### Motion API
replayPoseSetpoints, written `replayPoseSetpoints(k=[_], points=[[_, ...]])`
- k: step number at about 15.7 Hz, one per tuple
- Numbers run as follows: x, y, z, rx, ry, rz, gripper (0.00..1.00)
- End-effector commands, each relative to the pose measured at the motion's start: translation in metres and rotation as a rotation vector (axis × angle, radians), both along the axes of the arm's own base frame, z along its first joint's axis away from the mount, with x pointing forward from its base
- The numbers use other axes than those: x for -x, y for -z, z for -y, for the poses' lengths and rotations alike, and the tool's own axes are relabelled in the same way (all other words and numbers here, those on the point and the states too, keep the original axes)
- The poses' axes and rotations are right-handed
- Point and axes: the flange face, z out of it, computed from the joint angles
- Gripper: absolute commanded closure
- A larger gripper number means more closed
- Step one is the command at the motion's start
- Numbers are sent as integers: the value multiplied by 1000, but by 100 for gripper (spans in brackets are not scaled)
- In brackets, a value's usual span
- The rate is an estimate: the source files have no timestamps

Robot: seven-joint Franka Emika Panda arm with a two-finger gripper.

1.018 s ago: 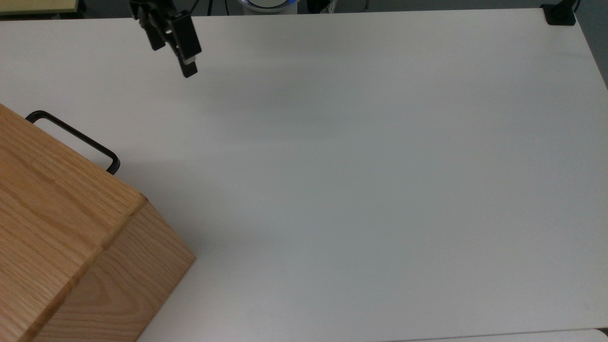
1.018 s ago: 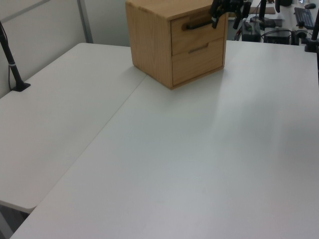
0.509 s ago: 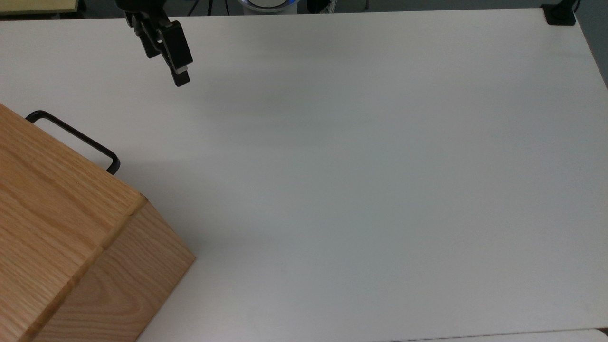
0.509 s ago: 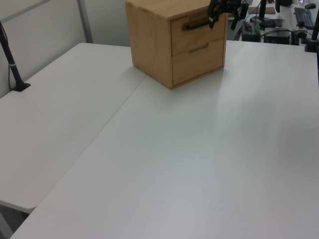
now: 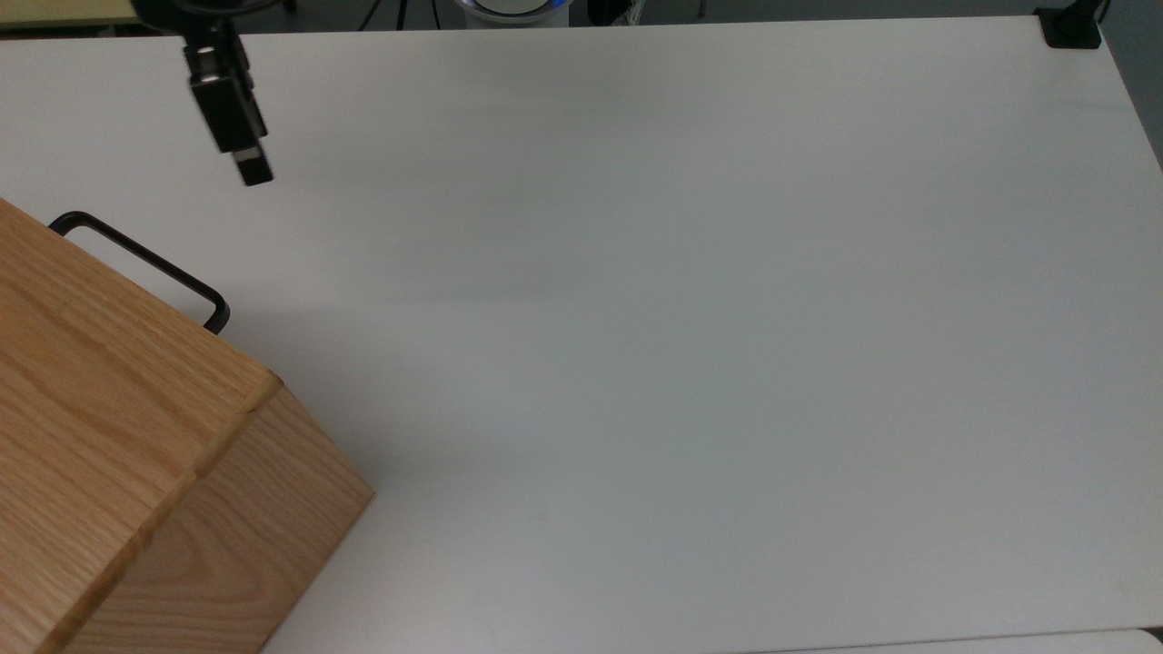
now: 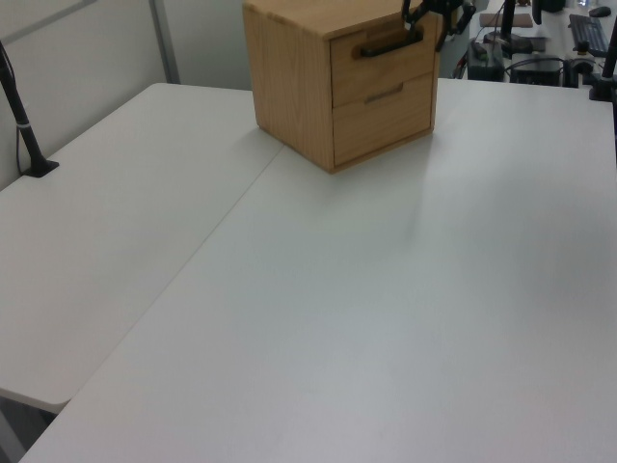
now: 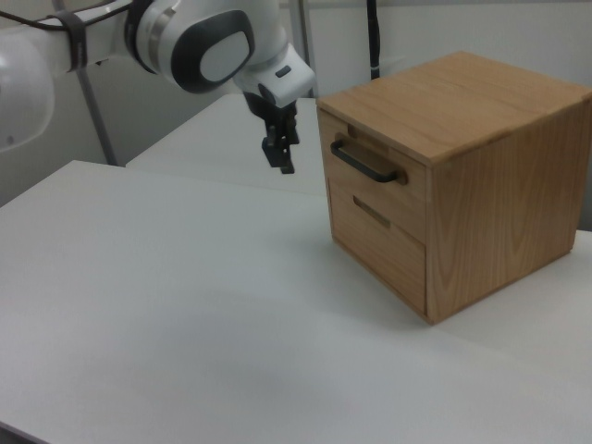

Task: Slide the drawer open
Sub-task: 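Lower the gripper onto the black bar handle and grasp it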

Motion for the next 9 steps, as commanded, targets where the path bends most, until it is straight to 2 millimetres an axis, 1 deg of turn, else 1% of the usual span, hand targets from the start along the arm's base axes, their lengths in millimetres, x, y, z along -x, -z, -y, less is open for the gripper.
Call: replayPoseSetpoints(k=[1, 4, 6, 8, 9], points=[[-14, -4, 10, -47, 122, 72, 51], [-20, -2, 16, -59, 194, 111, 52], [-23, -2, 25, -62, 247, 148, 52], [-27, 5, 38, -58, 289, 173, 52], [-29, 8, 41, -56, 303, 180, 53]])
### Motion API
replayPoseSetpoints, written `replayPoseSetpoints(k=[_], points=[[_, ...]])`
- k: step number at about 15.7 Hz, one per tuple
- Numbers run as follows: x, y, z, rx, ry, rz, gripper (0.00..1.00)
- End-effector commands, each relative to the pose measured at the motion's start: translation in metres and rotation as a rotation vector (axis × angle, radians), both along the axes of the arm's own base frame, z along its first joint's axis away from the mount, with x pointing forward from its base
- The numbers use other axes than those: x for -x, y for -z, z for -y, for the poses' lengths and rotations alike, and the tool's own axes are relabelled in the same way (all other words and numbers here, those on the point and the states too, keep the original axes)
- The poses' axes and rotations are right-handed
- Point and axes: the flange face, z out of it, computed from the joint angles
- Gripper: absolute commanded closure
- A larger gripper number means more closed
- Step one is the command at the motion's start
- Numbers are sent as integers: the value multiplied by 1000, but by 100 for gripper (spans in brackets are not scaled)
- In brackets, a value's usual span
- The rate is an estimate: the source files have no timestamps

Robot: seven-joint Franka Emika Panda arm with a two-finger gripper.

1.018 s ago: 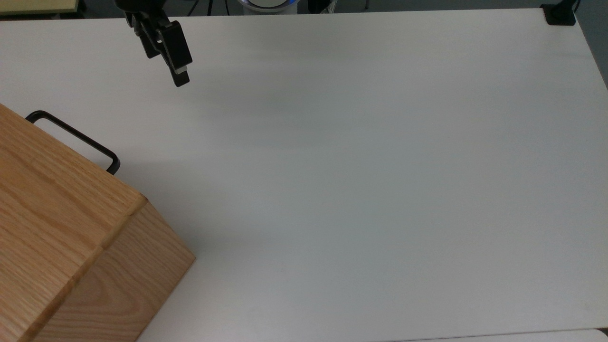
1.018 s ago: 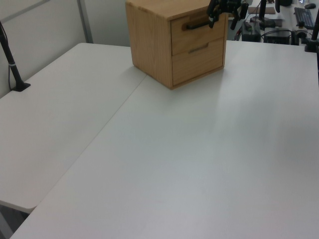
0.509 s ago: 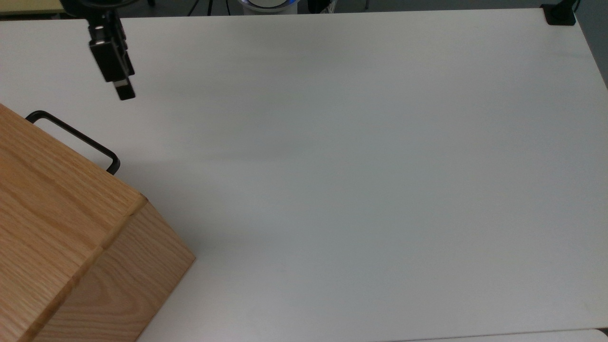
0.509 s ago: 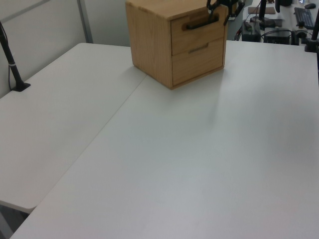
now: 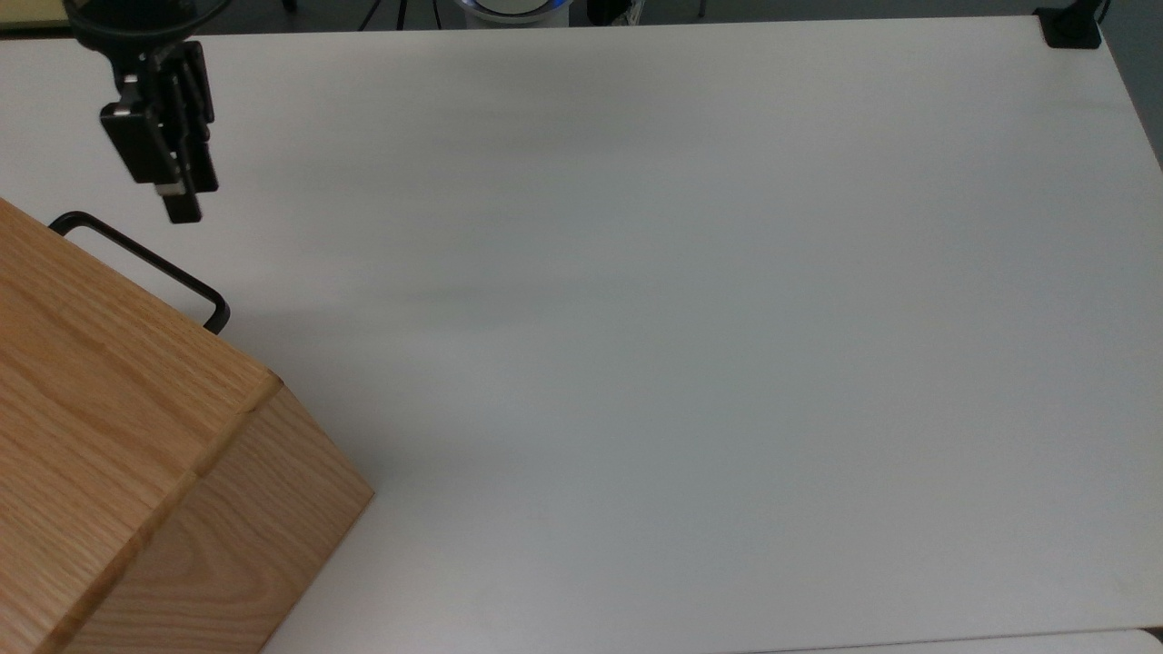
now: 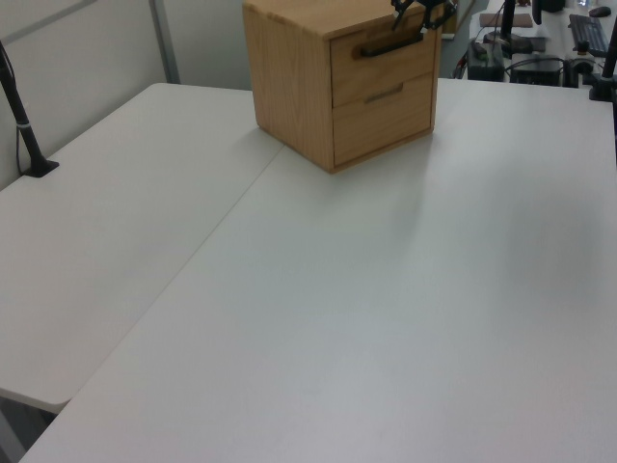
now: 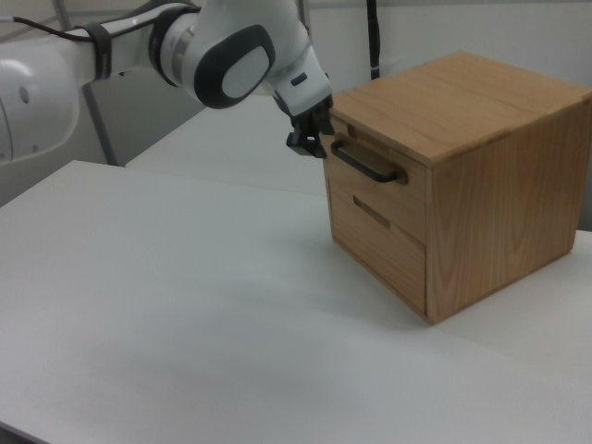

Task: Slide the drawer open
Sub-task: 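Lower the gripper onto the black bar handle and grasp it, then pull the handle straight out, sliding the upper drawer open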

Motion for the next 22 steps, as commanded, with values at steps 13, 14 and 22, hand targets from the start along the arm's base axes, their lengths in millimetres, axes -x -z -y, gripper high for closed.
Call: replayPoseSetpoints(k=[13, 14, 22], points=[[-28, 44, 21, 54, 138, 17, 70], [-28, 45, 21, 54, 138, 16, 76], [1, 10, 8, 77, 94, -2, 94]])
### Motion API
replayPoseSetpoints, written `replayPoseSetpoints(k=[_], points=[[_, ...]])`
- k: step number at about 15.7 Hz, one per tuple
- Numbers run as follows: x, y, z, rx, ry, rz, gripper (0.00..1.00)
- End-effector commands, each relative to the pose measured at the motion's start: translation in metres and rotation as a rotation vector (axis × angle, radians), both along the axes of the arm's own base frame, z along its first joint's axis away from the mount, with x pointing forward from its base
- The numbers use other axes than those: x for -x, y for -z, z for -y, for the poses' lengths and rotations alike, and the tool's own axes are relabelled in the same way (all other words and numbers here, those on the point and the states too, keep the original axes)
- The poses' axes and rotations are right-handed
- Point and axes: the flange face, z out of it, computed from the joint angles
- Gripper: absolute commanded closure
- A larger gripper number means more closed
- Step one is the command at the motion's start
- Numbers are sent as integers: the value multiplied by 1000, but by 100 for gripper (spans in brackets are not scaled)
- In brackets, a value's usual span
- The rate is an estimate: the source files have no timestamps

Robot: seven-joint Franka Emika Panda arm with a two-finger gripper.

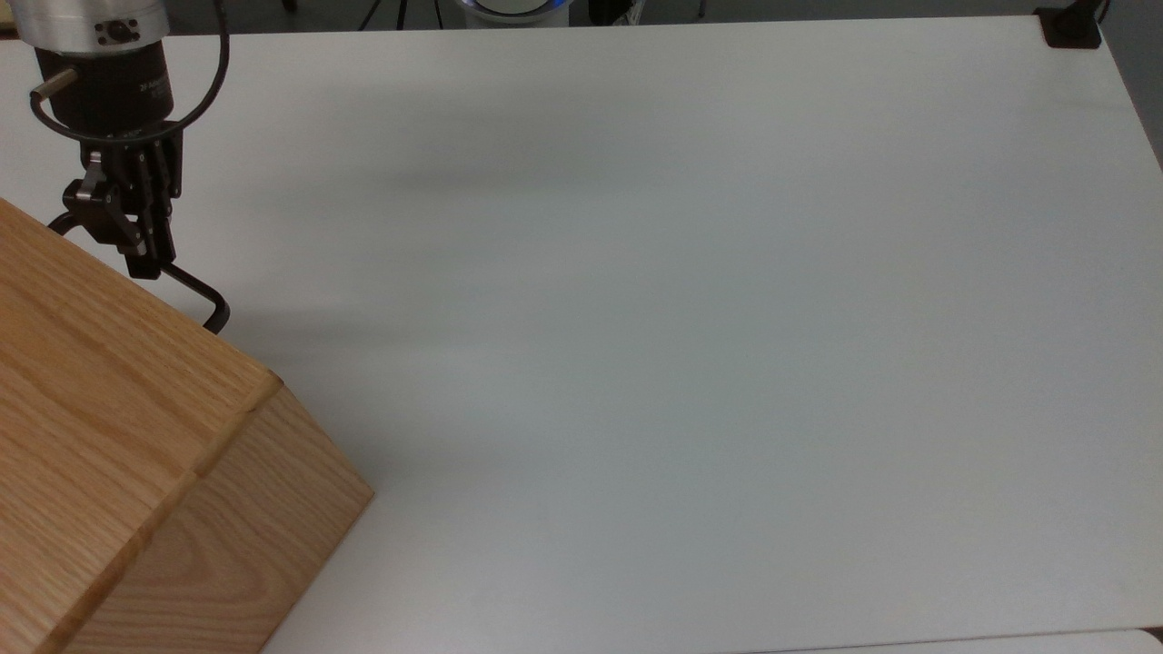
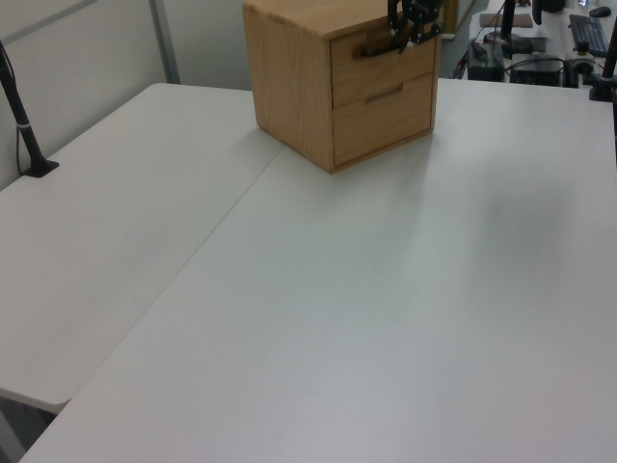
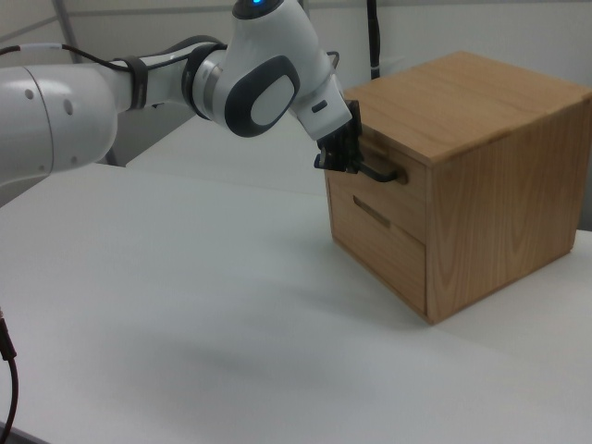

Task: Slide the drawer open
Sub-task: 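Pull the handle straight out, sliding the upper drawer open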

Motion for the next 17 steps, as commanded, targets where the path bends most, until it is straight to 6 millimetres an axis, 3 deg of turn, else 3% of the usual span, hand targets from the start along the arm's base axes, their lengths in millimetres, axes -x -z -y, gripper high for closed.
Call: replayPoseSetpoints(k=[1, 5, 11, 17], points=[[31, -36, -16, 19, -52, -49, 94], [51, -43, -37, -17, -96, -157, 94], [99, -66, -64, -34, -133, -245, 94], [138, -72, -86, -60, -160, -357, 93]])
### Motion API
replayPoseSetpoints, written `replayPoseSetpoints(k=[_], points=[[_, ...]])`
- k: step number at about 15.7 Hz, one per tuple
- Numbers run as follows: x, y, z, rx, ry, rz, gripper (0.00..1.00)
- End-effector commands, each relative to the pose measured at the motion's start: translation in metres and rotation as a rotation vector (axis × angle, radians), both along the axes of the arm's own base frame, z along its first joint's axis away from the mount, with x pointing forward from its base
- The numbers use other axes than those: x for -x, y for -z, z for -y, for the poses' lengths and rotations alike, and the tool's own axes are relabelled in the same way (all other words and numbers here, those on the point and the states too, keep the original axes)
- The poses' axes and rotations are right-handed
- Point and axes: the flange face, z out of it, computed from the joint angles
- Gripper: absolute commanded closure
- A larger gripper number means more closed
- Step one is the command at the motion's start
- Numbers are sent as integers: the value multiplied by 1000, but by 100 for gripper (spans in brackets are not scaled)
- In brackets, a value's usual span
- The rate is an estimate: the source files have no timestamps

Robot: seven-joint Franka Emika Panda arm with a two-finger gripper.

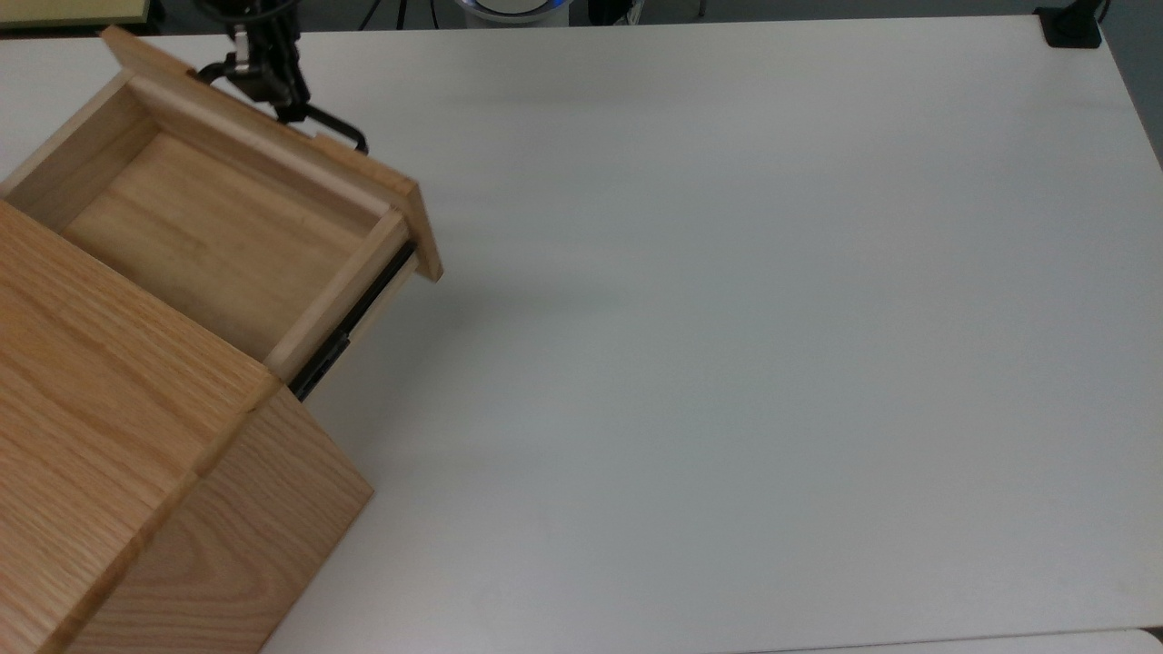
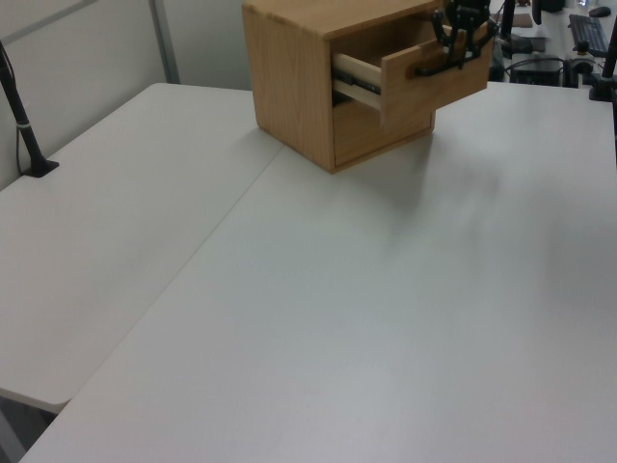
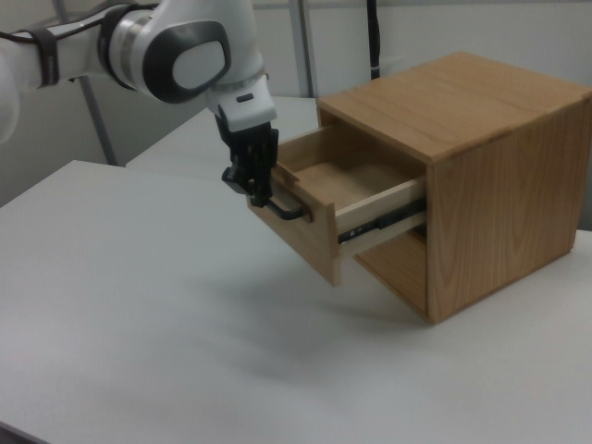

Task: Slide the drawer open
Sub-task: 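Pull the handle straight out, sliding the upper drawer open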

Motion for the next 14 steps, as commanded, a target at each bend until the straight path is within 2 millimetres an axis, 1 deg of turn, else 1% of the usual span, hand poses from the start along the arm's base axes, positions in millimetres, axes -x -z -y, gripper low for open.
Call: replayPoseSetpoints(k=[1, 3, 4, 6, 7, 8, 10, 11, 12, 13, 14], points=[[49, -50, -22, 21, -59, 11, 93], [61, -53, -27, 9, -67, -38, 92], [65, -55, -31, 5, -73, -56, 90], [74, -58, -38, -2, -85, -88, 81], [76, -56, -44, -3, -94, -101, 71], [79, -61, -46, 0, -94, -93, 63], [82, -63, -47, 1, -93, -98, 33], [81, -66, -51, 4, -102, -94, 28], [80, -67, -55, 6, -113, -93, 19], [82, -71, -57, 9, -121, -85, 7], [83, -80, -62, 19, -141, -68, 2]])
